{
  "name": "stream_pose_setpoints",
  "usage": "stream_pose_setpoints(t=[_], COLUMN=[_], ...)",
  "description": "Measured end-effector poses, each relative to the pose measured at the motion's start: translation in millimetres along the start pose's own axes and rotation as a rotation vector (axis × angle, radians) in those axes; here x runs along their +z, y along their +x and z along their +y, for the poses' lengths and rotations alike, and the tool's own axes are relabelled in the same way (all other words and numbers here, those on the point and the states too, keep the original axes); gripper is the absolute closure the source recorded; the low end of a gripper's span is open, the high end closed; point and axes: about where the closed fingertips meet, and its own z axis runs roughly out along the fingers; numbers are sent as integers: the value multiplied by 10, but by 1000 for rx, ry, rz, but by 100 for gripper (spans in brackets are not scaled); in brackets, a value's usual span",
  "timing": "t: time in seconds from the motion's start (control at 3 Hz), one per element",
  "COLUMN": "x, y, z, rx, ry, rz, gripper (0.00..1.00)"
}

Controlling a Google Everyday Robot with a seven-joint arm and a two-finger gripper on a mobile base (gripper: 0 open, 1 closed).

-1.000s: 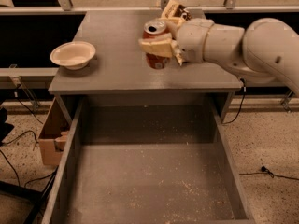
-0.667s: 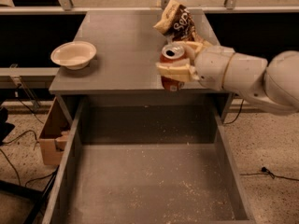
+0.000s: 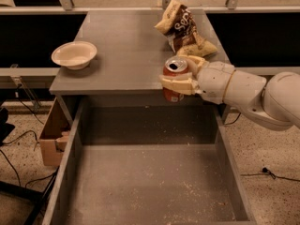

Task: Place coke can into top drawer

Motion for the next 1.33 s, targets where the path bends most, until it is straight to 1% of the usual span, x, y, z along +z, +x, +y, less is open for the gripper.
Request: stream_pose_setpoints(t=[0.33, 0.67, 1.0, 1.33], x=[111, 254, 452, 716], y=[426, 762, 1120, 1562], z=[428, 972, 1408, 1869], rx=[94, 137, 162, 180], ry=[-33, -142, -239, -316], rz=[-37, -49, -57, -83], gripper=[100, 100, 100, 100])
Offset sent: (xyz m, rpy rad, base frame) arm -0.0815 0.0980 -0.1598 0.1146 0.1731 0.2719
